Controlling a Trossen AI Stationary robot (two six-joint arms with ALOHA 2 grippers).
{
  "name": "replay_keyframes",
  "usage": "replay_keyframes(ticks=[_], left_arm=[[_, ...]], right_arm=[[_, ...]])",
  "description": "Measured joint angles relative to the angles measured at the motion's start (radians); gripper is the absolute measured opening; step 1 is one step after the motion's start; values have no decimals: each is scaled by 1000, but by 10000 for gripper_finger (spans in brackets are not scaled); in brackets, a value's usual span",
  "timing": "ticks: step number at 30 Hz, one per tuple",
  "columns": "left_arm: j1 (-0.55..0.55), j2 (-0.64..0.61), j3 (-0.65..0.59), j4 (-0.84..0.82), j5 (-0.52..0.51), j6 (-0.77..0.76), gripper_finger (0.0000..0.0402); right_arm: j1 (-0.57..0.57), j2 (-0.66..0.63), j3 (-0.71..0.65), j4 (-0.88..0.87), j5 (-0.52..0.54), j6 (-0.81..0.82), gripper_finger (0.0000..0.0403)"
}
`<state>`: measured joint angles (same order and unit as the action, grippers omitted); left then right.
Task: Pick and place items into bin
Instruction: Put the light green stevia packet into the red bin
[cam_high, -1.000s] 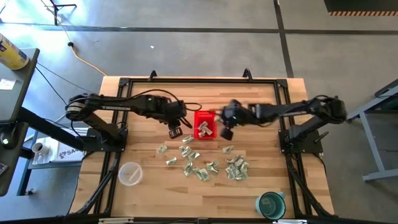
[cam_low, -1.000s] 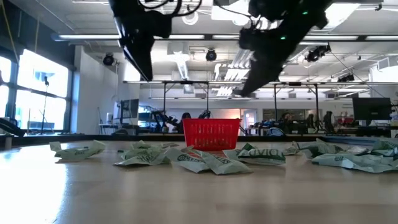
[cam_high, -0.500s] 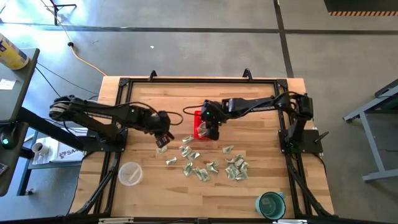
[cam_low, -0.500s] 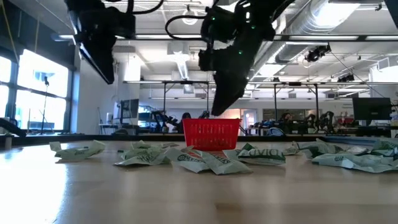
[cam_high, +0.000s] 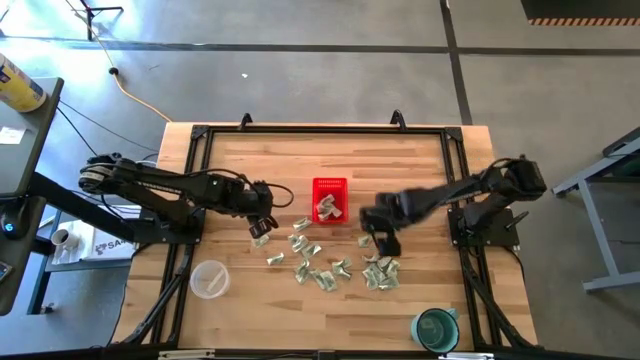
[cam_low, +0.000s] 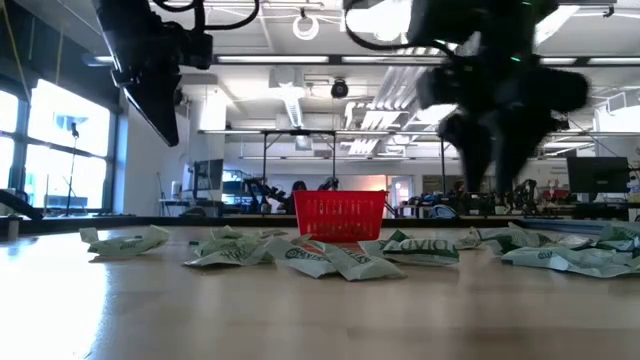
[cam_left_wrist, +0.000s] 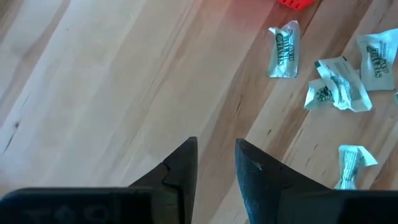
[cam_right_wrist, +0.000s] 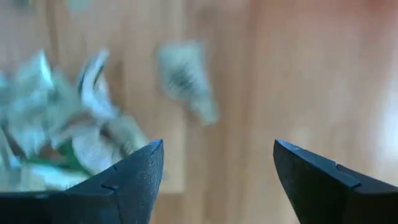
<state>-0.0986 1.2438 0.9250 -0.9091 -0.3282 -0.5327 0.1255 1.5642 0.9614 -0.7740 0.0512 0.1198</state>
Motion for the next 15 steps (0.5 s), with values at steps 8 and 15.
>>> replay_keyframes(ticks=[8, 15], left_arm=[[0, 0, -11, 20, 0, 9, 140], [0, 0, -11, 20, 0, 30, 140]], right_arm=[[112, 0, -94, 132, 5, 90, 251], [113, 1, -94, 157, -18, 118, 208]])
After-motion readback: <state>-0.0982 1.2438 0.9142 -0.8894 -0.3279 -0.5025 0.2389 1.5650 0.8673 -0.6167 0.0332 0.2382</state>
